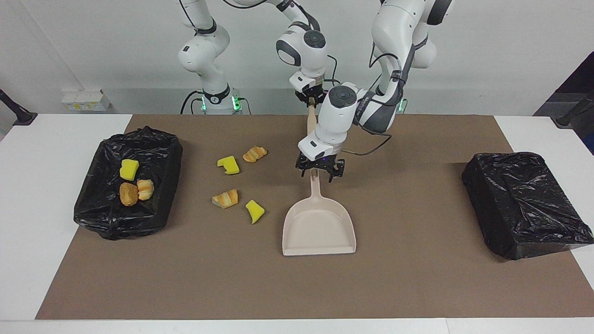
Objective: Sweep and dump trash in bin
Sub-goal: 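Grasp the dustpan handle with the left gripper, then grasp the brush with the right gripper while the left holds the dustpan, then sweep the bread and sponge toward the dustpan with the right gripper's brush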
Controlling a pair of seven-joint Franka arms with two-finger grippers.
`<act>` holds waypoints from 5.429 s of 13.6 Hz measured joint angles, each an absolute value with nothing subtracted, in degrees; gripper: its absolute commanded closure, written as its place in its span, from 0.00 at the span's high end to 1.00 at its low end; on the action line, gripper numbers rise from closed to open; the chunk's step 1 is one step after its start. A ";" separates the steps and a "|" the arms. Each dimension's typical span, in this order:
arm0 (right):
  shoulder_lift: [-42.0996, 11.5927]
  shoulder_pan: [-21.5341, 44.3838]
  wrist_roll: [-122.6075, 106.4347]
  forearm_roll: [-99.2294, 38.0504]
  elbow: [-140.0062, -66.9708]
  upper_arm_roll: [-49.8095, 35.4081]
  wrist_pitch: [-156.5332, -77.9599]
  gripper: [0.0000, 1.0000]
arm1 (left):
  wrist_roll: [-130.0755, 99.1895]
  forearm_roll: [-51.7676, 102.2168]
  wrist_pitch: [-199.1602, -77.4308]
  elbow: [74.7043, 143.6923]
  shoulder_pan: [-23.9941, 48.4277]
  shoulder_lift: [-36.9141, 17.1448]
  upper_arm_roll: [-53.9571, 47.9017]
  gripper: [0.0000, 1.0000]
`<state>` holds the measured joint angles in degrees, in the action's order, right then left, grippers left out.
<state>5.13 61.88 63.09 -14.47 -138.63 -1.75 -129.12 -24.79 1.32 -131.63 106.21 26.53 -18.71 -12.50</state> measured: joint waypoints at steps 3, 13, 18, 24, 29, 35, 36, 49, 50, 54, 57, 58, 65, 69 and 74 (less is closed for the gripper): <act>5.36 61.76 63.10 -14.47 -138.45 -1.71 -126.79 0.00 | -25.02 1.28 -132.03 106.21 26.56 -19.53 -12.32 0.48; 22.14 37.63 41.26 -8.46 -137.97 -1.04 -103.23 0.00 | -21.01 -6.86 -129.81 105.87 25.24 -17.98 -11.25 0.00; 21.40 18.16 17.42 -1.73 -138.02 -0.83 -105.61 0.00 | 2.27 -7.00 -118.09 105.85 22.89 -13.10 -11.07 0.00; 11.82 9.58 6.08 8.76 -134.56 -0.84 -114.77 0.00 | 28.95 -7.07 -111.92 106.05 19.72 -11.69 -10.94 0.00; -0.75 8.12 4.56 11.68 -128.80 -1.29 -120.59 0.00 | 49.49 -7.15 -111.41 107.50 17.28 -11.24 -10.90 0.00; -6.69 18.37 10.00 3.23 -123.24 -1.90 -118.95 0.00 | 51.92 -7.24 -111.57 109.39 16.98 -11.02 -10.97 0.00; -7.22 20.22 11.23 1.65 -122.81 -1.95 -118.93 0.00 | 51.98 -7.28 -111.57 109.52 16.98 -11.00 -10.97 0.00; -8.42 29.36 6.48 -38.32 -120.22 -3.09 -125.49 0.00 | 53.98 -9.61 -112.81 112.47 17.02 -9.79 -11.73 0.00; -7.61 29.17 6.48 -38.99 -119.70 -2.99 -124.39 0.00 | 53.98 -9.61 -112.92 112.67 17.04 -9.68 -11.92 0.00; -0.69 23.99 6.57 -39.34 -118.59 -2.23 -113.49 0.00 | 55.41 -9.61 -113.02 112.84 17.08 -9.63 -12.18 0.00; 2.84 18.43 6.62 -37.08 -118.86 -1.70 -104.66 0.00 | 57.52 -9.61 -112.99 113.07 17.78 -9.42 -12.24 0.00; 3.09 16.38 6.61 -33.49 -119.13 -1.60 -102.09 0.00 | 57.63 -9.61 -112.99 113.52 18.32 -9.11 -12.33 0.00; 7.79 7.97 5.03 -4.80 -128.84 -1.44 -98.38 0.00 | 57.63 -9.61 -112.99 117.67 20.88 -6.03 -12.51 0.00; 17.17 4.93 1.86 0.33 -141.50 -1.45 -100.33 0.00 | 57.45 -9.61 -112.98 118.13 20.97 -5.91 -12.52 0.00; 22.64 10.32 11.46 -0.22 -151.93 -2.31 -104.57 0.00 | 56.65 -9.61 -112.84 118.82 21.51 -5.26 -12.50 0.00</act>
<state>22.64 10.32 11.46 -0.22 -151.93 -2.31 -104.57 56.65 -9.61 -112.84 118.82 21.51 -5.26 -12.50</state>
